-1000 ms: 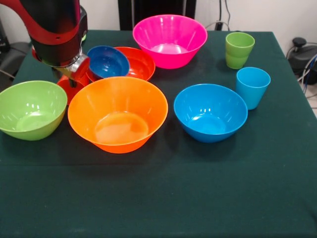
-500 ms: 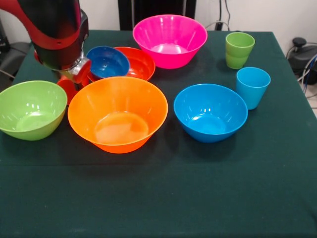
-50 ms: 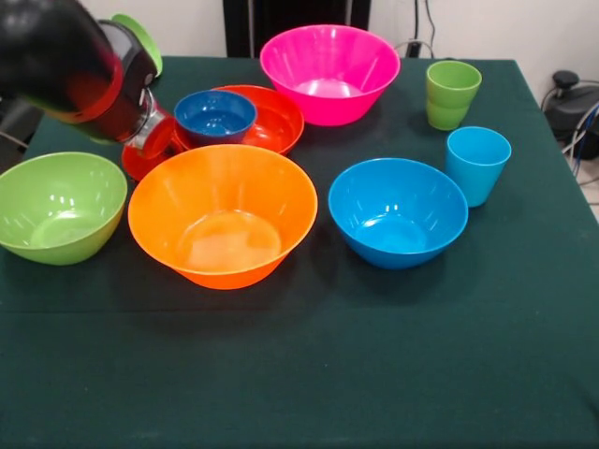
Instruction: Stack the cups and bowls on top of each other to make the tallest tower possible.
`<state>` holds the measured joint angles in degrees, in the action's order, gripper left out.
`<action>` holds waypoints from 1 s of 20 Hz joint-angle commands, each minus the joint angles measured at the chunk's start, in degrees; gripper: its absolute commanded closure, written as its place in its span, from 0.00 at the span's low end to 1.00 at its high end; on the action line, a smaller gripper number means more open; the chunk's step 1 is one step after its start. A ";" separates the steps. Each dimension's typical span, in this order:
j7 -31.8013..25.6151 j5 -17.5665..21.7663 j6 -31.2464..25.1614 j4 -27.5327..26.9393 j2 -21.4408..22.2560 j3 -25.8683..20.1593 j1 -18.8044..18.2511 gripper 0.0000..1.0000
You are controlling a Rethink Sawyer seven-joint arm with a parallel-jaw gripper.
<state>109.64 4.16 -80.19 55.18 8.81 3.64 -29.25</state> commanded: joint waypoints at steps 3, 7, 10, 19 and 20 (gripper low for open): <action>7.46 -1.95 -1.93 1.67 -7.25 -2.93 0.97 0.00; 6.05 -2.29 -1.70 1.97 -7.10 -2.25 1.41 1.00; 5.04 -1.93 -1.70 1.81 -7.09 -2.31 1.40 1.00; 4.28 -1.28 -1.02 -0.05 -7.68 -1.11 2.29 1.00; 4.63 -1.14 0.13 -0.07 -7.59 -0.86 2.50 1.00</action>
<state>109.65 1.35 -84.89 54.74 6.81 6.52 -28.94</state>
